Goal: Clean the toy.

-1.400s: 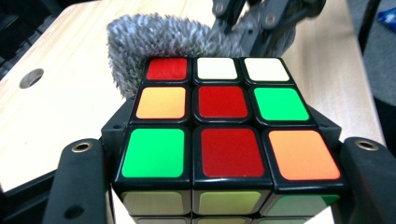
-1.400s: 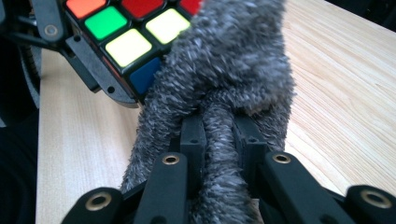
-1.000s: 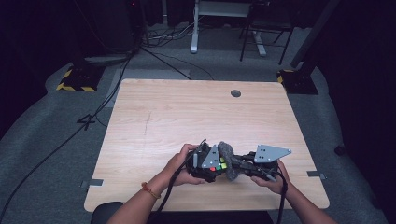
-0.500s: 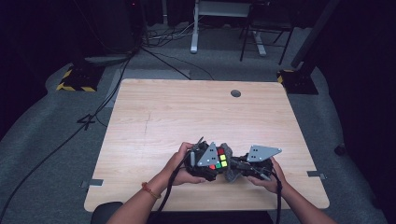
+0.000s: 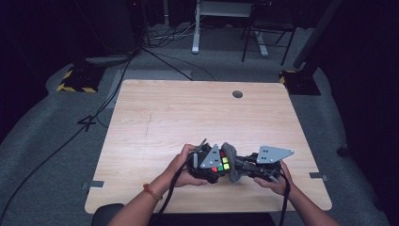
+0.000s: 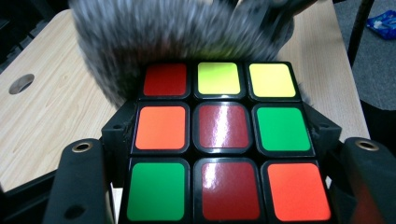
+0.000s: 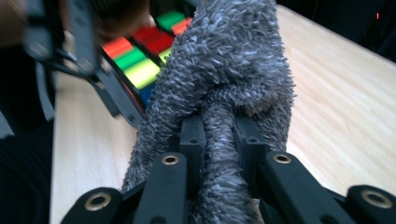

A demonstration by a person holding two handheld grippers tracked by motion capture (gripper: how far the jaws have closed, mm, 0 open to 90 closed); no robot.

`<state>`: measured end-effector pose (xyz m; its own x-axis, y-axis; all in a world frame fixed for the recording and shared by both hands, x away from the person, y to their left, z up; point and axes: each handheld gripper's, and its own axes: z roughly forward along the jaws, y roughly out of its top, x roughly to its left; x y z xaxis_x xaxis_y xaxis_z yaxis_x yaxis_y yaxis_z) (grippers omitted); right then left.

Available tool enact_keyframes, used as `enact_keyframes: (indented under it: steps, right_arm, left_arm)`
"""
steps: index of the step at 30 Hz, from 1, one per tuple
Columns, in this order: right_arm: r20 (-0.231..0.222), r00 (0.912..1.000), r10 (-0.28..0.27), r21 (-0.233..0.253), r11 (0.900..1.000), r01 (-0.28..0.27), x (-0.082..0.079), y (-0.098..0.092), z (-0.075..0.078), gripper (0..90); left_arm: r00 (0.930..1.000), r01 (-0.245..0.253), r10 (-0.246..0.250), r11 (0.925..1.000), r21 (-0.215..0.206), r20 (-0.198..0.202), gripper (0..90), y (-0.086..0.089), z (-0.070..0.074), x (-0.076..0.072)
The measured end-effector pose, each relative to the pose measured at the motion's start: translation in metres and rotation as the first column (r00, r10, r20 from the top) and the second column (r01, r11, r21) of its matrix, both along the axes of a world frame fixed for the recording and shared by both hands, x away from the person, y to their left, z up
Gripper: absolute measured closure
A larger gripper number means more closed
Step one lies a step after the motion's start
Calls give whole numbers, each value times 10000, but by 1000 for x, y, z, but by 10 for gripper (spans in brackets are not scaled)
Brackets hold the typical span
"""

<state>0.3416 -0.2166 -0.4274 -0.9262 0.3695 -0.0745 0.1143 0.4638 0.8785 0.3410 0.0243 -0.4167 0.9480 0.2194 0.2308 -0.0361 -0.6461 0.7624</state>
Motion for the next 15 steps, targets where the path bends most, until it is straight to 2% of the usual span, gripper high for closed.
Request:
enact_keyframes:
  steps: [3,8,12,15]
  right_arm:
    - [98,9999,133,109,9999,-134,-2,1,1,775]
    - [406,9988,283,350,9989,-297,-8,2,12,776]
    - [710,9962,514,402,9977,-543,-13,7,18,775]
    - [873,9951,456,198,9987,-475,-16,12,20,773]
  left_arm:
    - [9994,-125,109,9988,480,321,331,-3,-2,-1]
    - [10000,-41,40,9994,351,37,331,-2,-3,1]
    - [10000,18,-22,9977,677,64,330,-7,-7,1]
    - [9999,-113,107,9958,910,74,331,-10,-9,2]
